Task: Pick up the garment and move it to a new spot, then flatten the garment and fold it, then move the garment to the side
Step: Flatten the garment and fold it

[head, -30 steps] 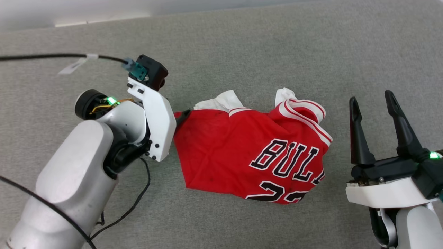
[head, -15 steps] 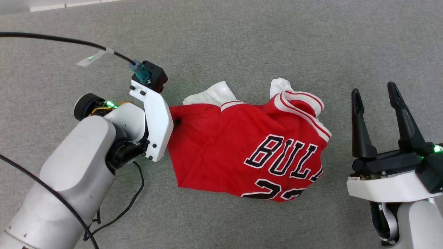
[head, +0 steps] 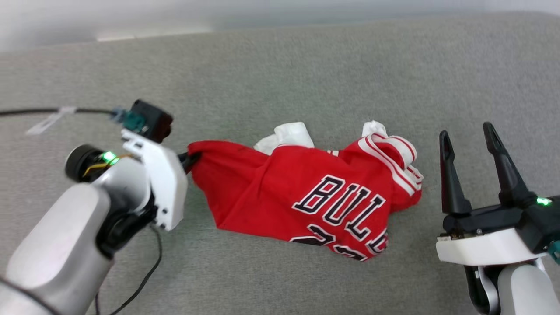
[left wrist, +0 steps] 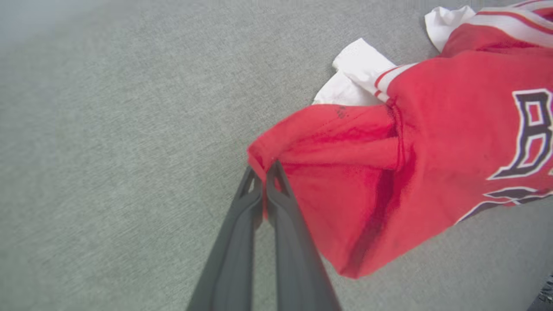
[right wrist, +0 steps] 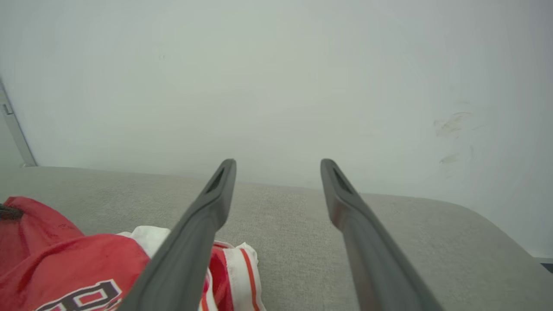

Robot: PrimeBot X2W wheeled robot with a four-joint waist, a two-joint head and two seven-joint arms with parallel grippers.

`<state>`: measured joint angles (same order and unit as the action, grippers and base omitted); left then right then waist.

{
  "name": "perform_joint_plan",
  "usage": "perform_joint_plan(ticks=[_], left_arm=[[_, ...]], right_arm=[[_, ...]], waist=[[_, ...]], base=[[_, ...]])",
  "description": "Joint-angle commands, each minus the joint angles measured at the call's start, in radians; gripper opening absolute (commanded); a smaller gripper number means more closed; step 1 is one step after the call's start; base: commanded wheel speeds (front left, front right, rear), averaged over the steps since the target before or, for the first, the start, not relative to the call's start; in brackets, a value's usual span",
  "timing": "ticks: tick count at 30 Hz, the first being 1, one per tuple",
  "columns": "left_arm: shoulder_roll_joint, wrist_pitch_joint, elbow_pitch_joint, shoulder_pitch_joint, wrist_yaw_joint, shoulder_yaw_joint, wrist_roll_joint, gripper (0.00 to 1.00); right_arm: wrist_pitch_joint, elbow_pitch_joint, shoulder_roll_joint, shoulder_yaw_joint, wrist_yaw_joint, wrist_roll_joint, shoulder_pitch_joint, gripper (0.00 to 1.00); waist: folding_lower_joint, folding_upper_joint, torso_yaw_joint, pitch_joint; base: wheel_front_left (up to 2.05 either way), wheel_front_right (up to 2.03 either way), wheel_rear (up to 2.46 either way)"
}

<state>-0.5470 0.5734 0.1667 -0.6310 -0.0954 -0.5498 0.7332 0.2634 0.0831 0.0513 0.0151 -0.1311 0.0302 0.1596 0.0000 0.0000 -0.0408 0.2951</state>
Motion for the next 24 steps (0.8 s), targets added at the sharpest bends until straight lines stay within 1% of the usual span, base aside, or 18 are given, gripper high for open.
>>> perform_joint_plan(ticks=[1,5,6,7,8,9,10,11,14,15,17,22,23,24], left_arm=[[-0.041,-0.024,-0.060,0.069,0.022,0.028,0.014,0.00],[-0.109,-0.042,-0.200,0.226,0.075,0.061,0.036,0.00],[-0.109,-0.042,-0.200,0.226,0.075,0.061,0.036,0.00],[-0.142,-0.033,-0.260,0.318,0.100,0.063,0.053,0.00],[-0.142,-0.033,-0.260,0.318,0.100,0.063,0.053,0.00],[-0.168,-0.026,-0.302,0.409,0.123,0.058,0.068,0.00],[-0.176,-0.025,-0.319,0.452,0.133,0.053,0.075,0.00],[-0.176,-0.025,-0.319,0.452,0.133,0.053,0.075,0.00],[-0.181,-0.033,-0.336,0.554,0.155,0.033,0.089,0.00],[-0.169,-0.040,-0.328,0.597,0.159,0.014,0.094,0.00],[-0.161,-0.043,-0.321,0.611,0.160,0.004,0.096,0.00],[-0.113,-0.069,-0.266,0.630,0.148,-0.030,0.094,0.00],[-0.104,-0.084,-0.258,0.622,0.145,-0.031,0.085,0.32],[-0.094,-0.099,-0.247,0.614,0.146,-0.027,0.083,1.00]], right_arm=[[0.002,-0.007,-0.002,0.001,0.001,-0.004,-0.021,1.00],[0.002,-0.019,-0.002,-0.001,0.001,-0.013,-0.045,1.00],[0.002,-0.019,-0.002,-0.001,0.001,-0.013,-0.045,1.00],[0.002,-0.023,-0.002,0.003,0.001,-0.017,-0.056,1.00],[0.002,-0.023,-0.002,0.003,0.001,-0.017,-0.056,1.00],[0.002,-0.029,-0.002,0.006,0.001,-0.023,-0.066,1.00],[0.002,-0.031,-0.002,0.005,0.001,-0.023,-0.068,1.00],[0.002,-0.031,-0.002,0.005,0.001,-0.023,-0.068,1.00],[0.002,-0.038,-0.002,0.009,0.001,-0.030,-0.079,1.00],[0.002,-0.044,-0.002,0.010,0.001,-0.034,-0.085,1.00],[0.002,-0.048,-0.002,0.012,0.001,-0.034,-0.084,1.00],[0.002,-0.058,-0.002,0.022,0.001,-0.038,-0.084,1.00],[0.002,-0.059,-0.002,0.023,0.001,-0.038,-0.084,1.00],[0.002,-0.059,-0.002,0.024,0.001,-0.038,-0.085,1.00]], waist=[[0.0000,0.0000,0.042,-0.059],[0.0000,0.0000,0.071,-0.106],[0.0000,0.0000,0.071,-0.106],[0.0000,0.0000,0.081,-0.124],[0.0000,0.0000,0.081,-0.124],[0.0000,0.0000,0.089,-0.140],[0.0000,0.0000,0.093,-0.147],[0.0000,0.0000,0.093,-0.147],[0.0000,0.0000,0.101,-0.164],[0.0000,0.0000,0.104,-0.175],[0.0000,0.0000,0.104,-0.179],[0.0000,0.0000,0.099,-0.192],[0.0000,0.0000,0.097,-0.194],[0.0000,0.0000,0.096,-0.195]], base=[[0.00,0.00,0.00],[0.00,0.00,0.00],[0.00,0.00,0.00],[0.00,0.00,0.00],[0.00,0.00,0.00],[0.00,0.00,0.00],[0.00,0.00,0.00],[0.00,0.00,0.00],[0.00,0.00,0.00],[0.00,0.00,0.00],[0.00,0.00,0.00],[0.00,0.00,0.00],[0.00,0.00,0.00],[0.00,0.00,0.00]])
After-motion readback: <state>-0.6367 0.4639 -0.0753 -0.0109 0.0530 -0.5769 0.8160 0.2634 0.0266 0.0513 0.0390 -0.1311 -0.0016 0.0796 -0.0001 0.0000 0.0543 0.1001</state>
